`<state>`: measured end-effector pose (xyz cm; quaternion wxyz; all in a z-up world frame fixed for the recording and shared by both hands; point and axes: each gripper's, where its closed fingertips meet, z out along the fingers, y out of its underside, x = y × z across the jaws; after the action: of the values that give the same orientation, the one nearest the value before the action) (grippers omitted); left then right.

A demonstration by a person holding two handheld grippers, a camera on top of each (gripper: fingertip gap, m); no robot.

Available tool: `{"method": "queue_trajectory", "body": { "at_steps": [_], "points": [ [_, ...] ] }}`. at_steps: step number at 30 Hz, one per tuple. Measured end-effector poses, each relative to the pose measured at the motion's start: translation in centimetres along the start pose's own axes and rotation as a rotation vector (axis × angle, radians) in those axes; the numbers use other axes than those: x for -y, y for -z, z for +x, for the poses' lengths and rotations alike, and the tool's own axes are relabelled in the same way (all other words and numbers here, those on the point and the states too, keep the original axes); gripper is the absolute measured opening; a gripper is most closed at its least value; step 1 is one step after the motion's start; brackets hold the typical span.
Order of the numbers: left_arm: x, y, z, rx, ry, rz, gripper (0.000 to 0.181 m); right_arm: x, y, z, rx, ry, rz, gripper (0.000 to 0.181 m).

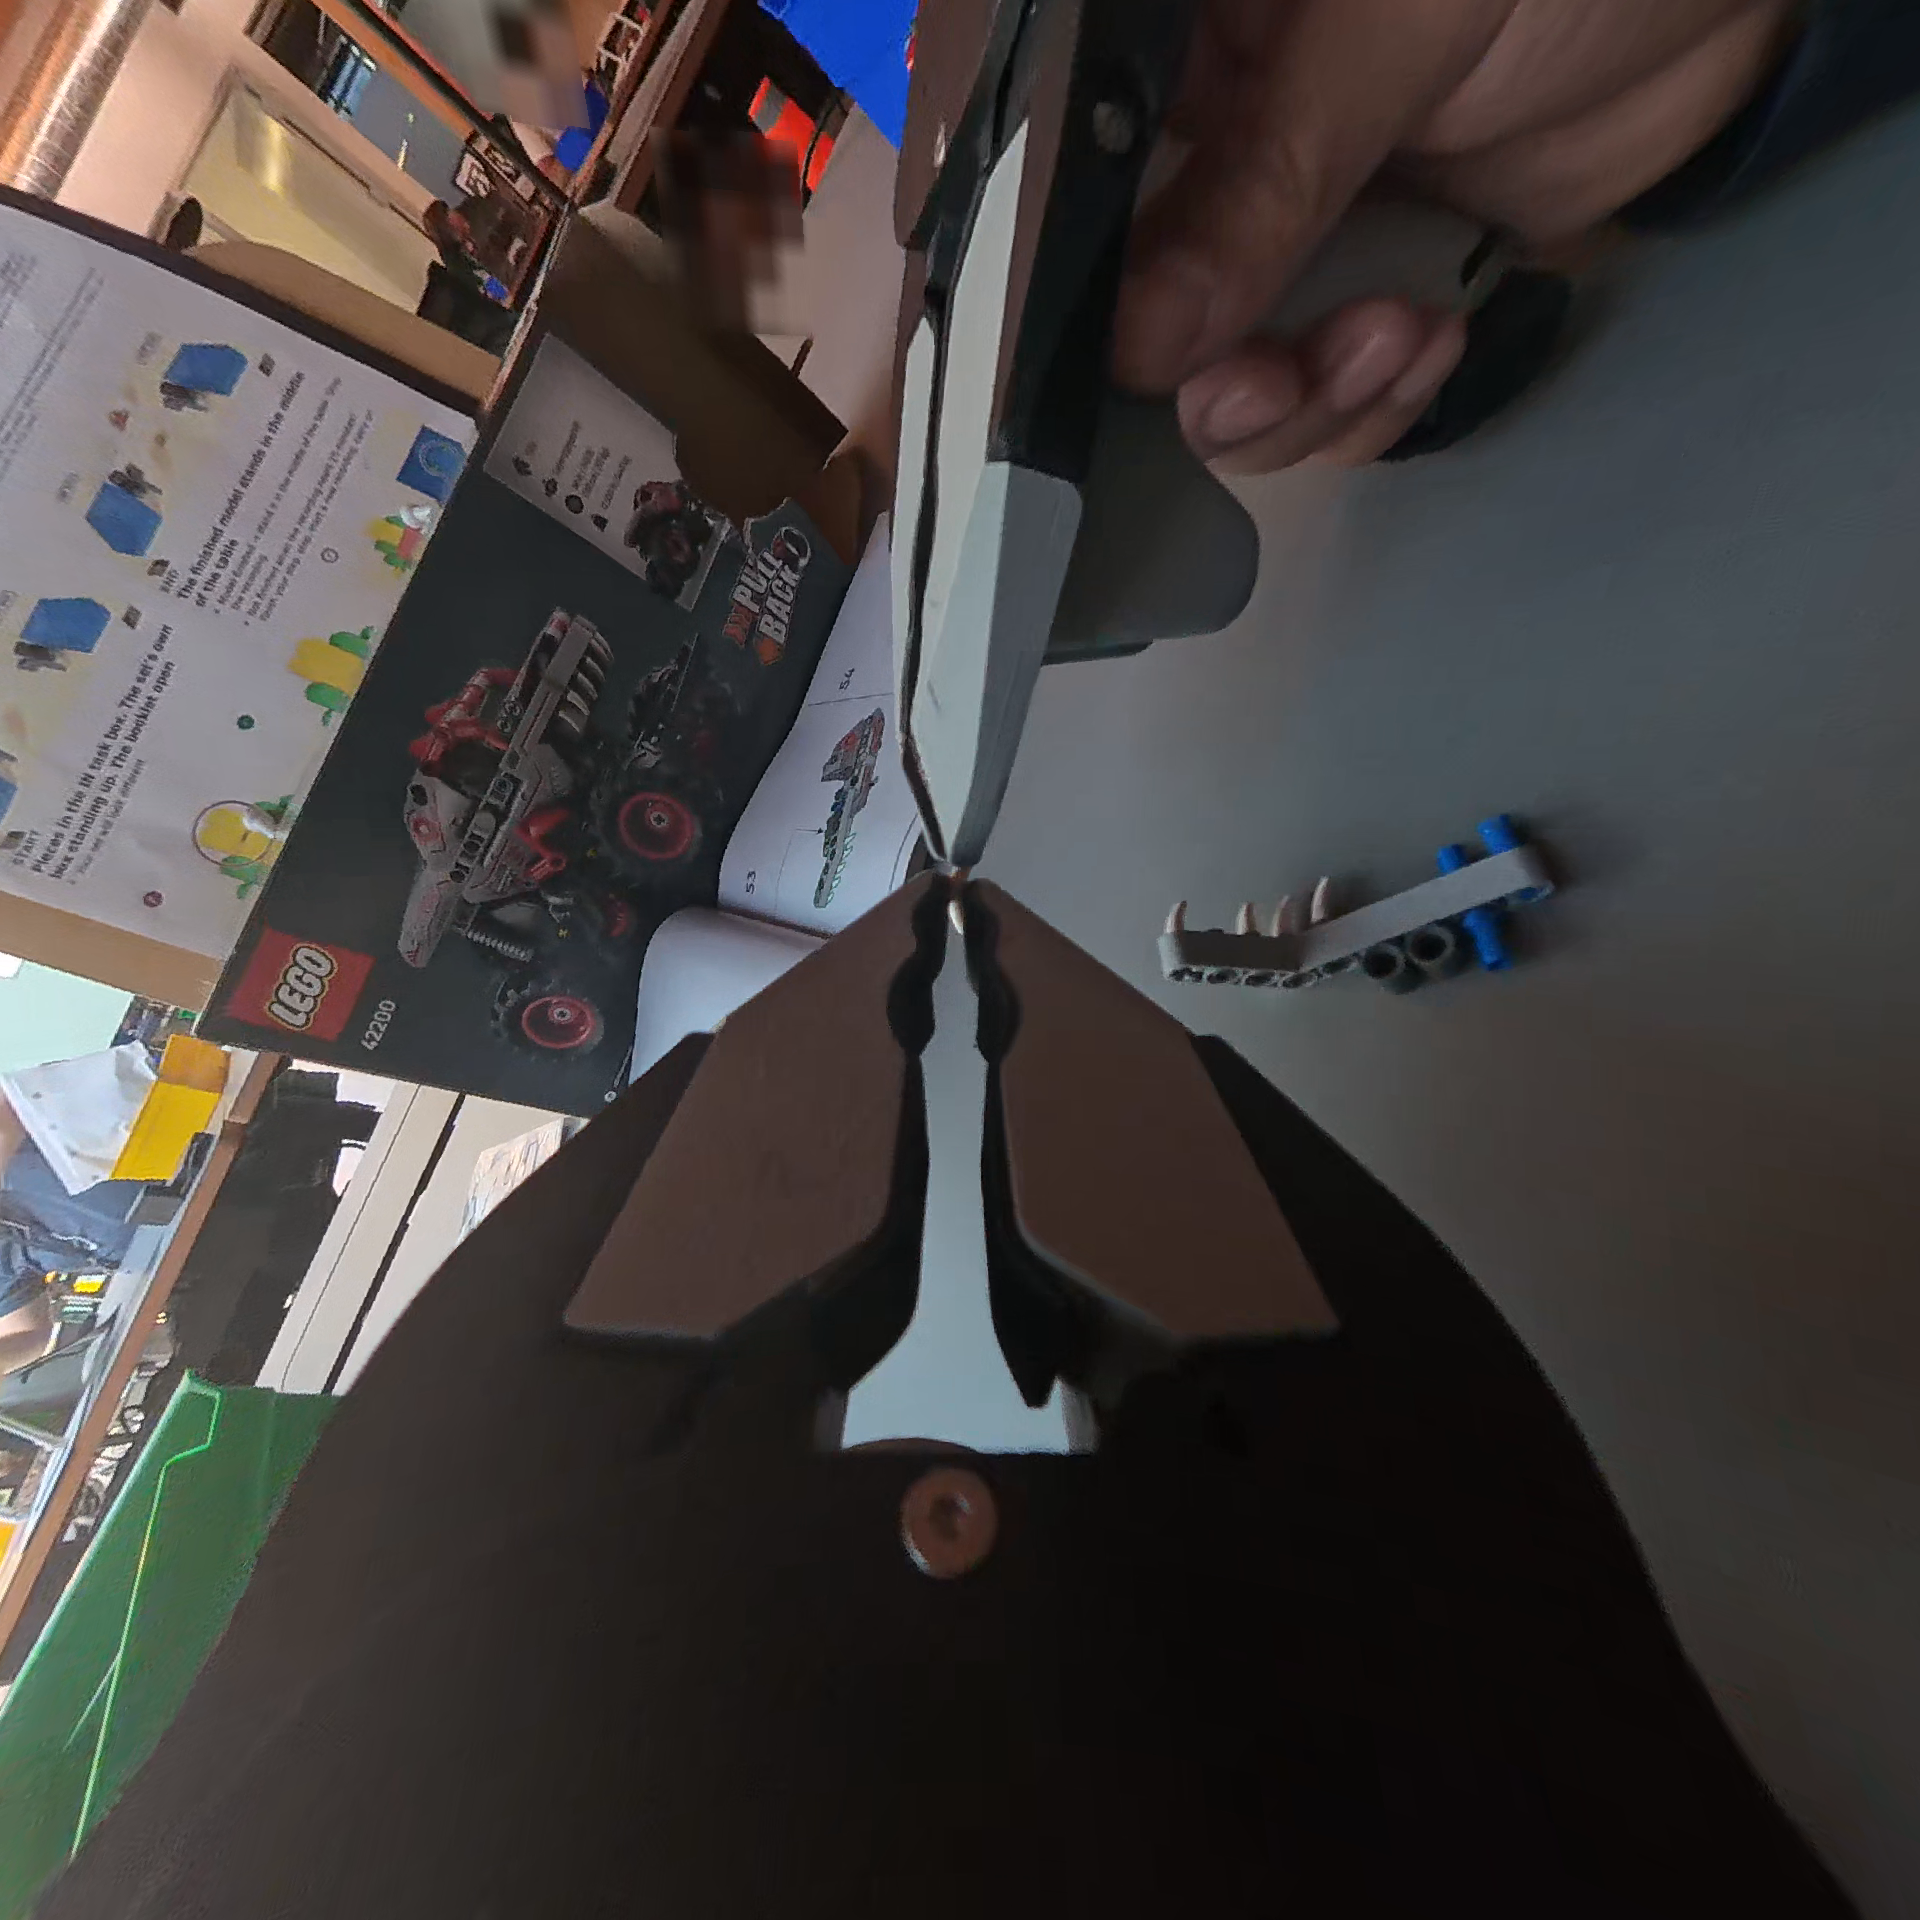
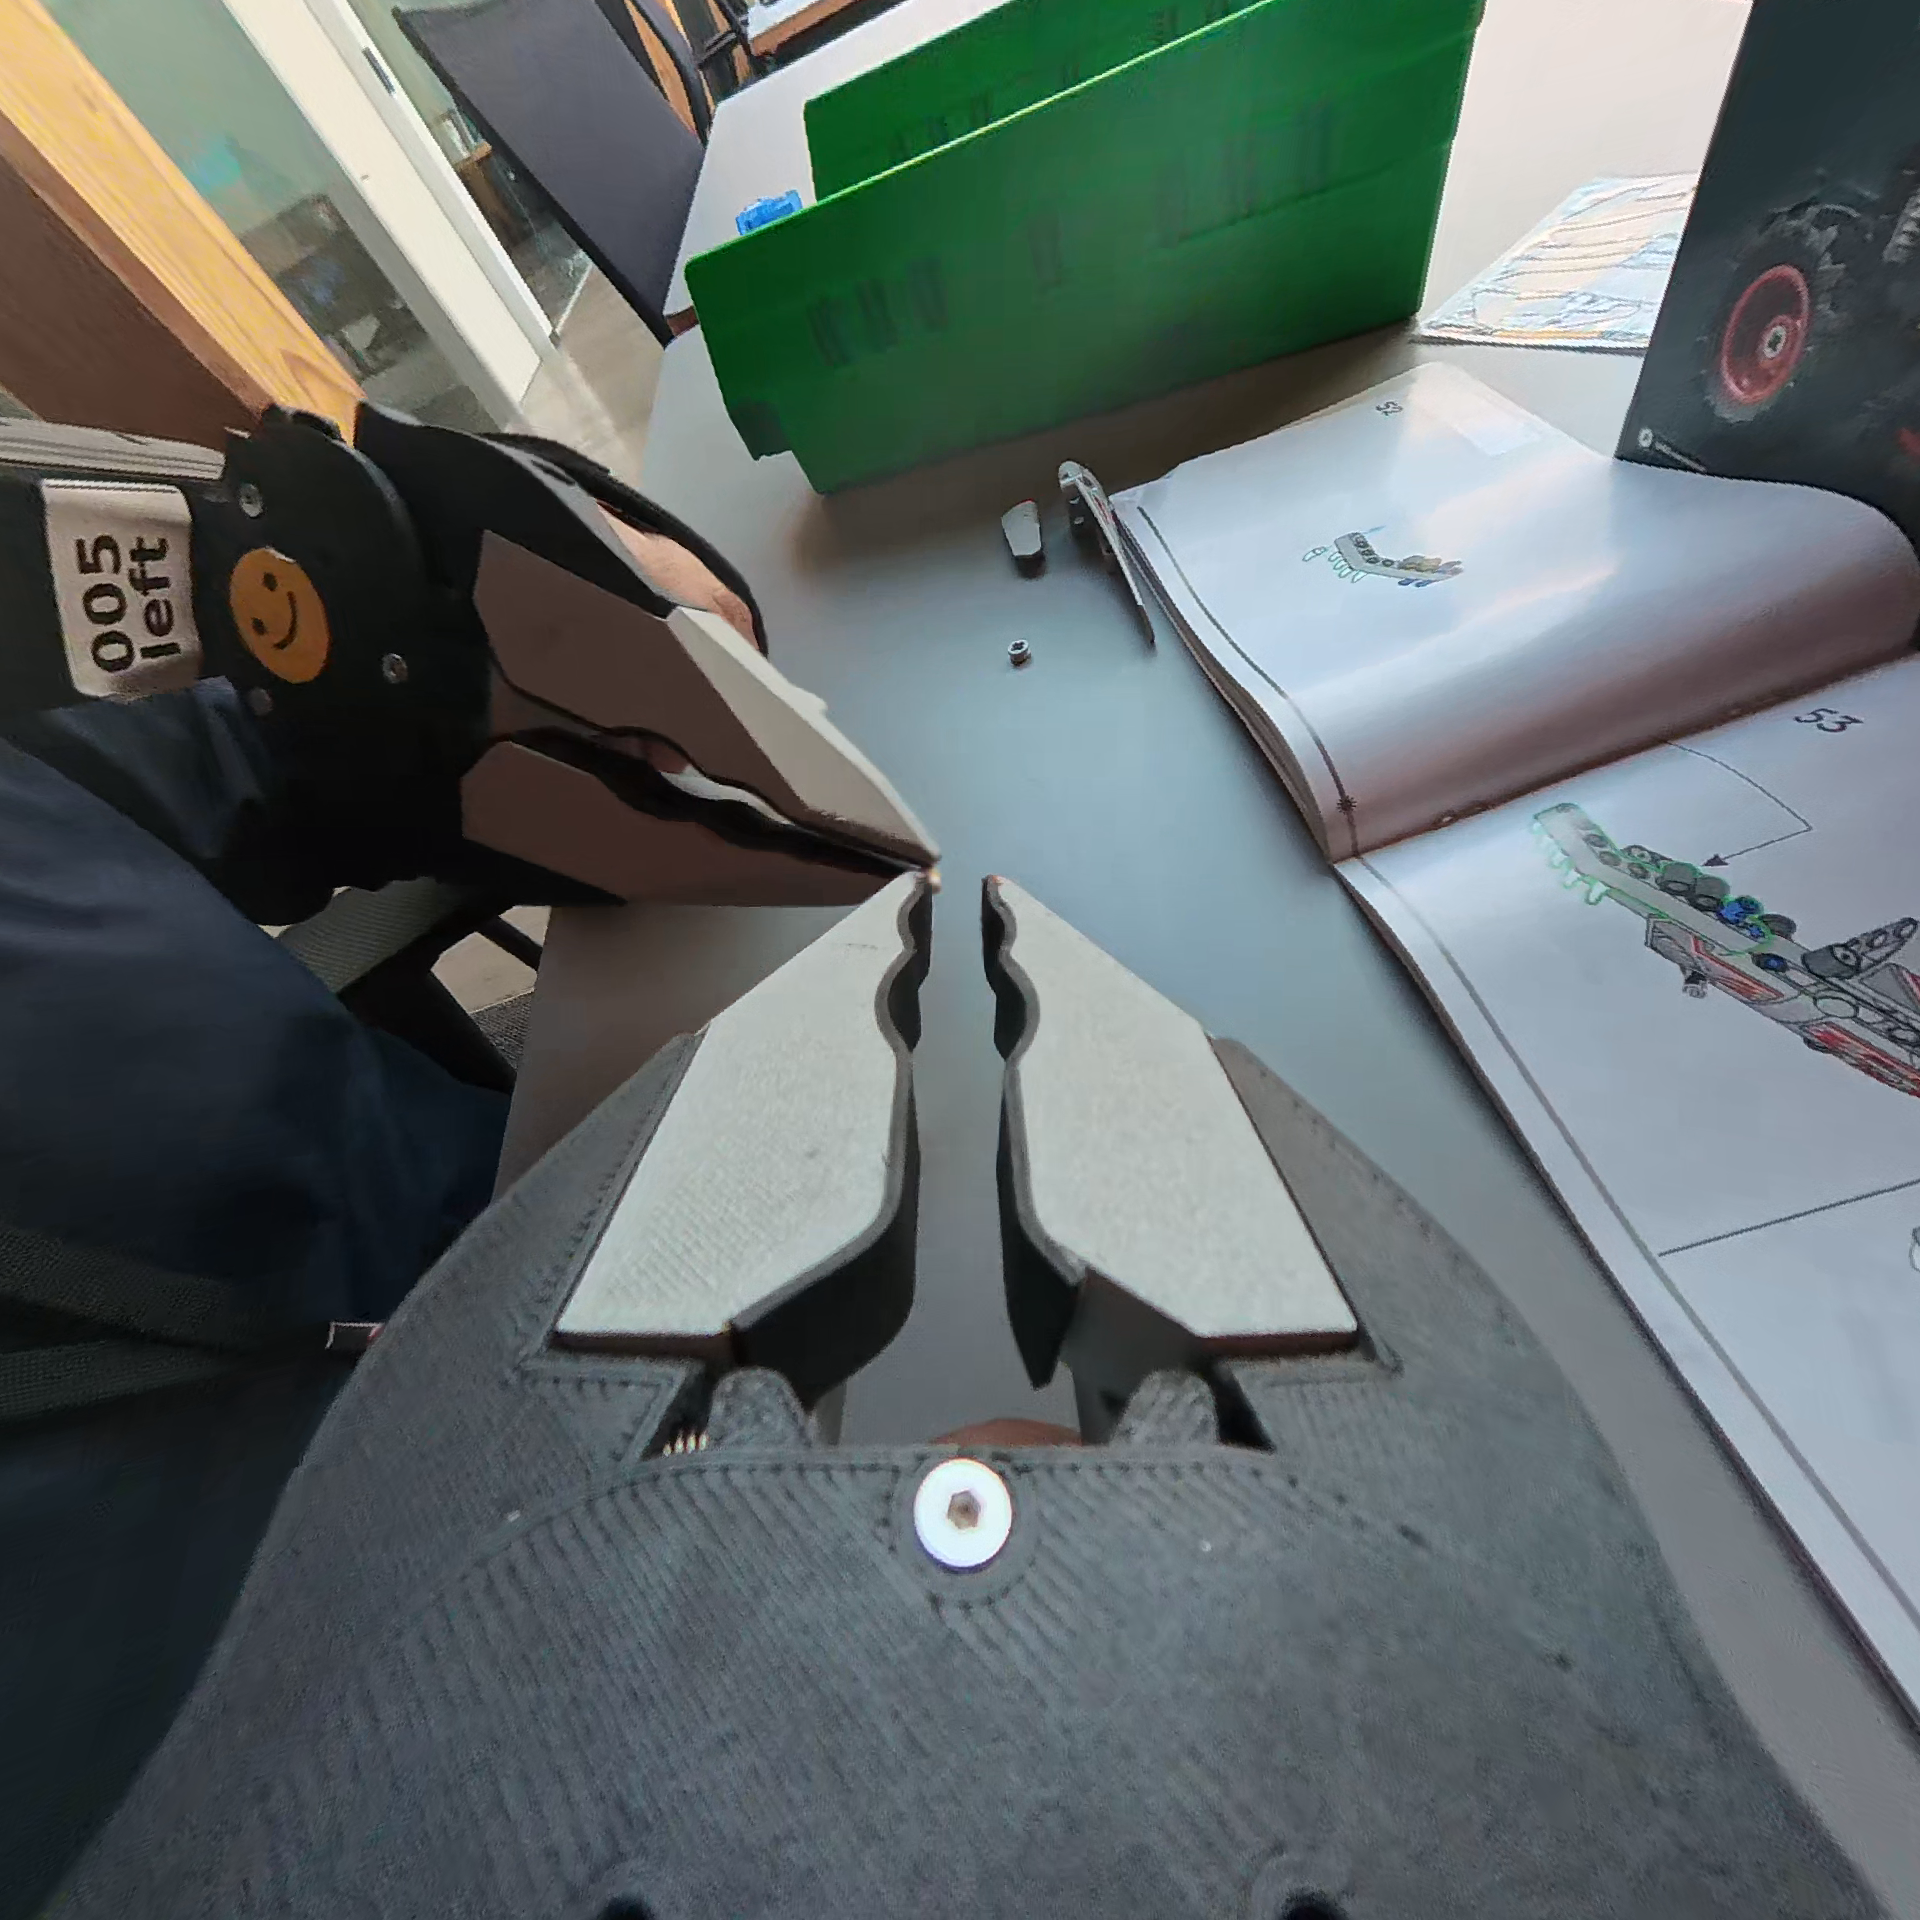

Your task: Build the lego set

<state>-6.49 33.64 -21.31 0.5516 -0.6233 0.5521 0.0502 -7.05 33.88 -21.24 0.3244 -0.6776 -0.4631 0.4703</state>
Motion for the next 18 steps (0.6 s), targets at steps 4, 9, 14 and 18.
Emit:
{"method": "queue_trajectory", "body": {
  "at_steps": [4,9,14,18],
  "points": [
    [0.37,-0.02,0.12,-0.001,0.005,0.012,0.0,0.06,0.25,-0.24,0.025,-0.016,0.007,0.005],
    [0.53,0.01,0.09,0.005,0.004,0.017,0.0,-0.01,0.21,-0.64,0.048,-0.021,0.004,0.0],
    [0.74,0.14,0.15,-0.004,0.02,0.036,0.0,0.02,0.34,-0.86,0.069,-0.035,0.005,0.0],
    [0.82,0.26,0.08,-0.03,0.076,0.061,0.0,0.13,0.45,-0.66,0.053,-0.033,0.009,0.0]
  ]
}}
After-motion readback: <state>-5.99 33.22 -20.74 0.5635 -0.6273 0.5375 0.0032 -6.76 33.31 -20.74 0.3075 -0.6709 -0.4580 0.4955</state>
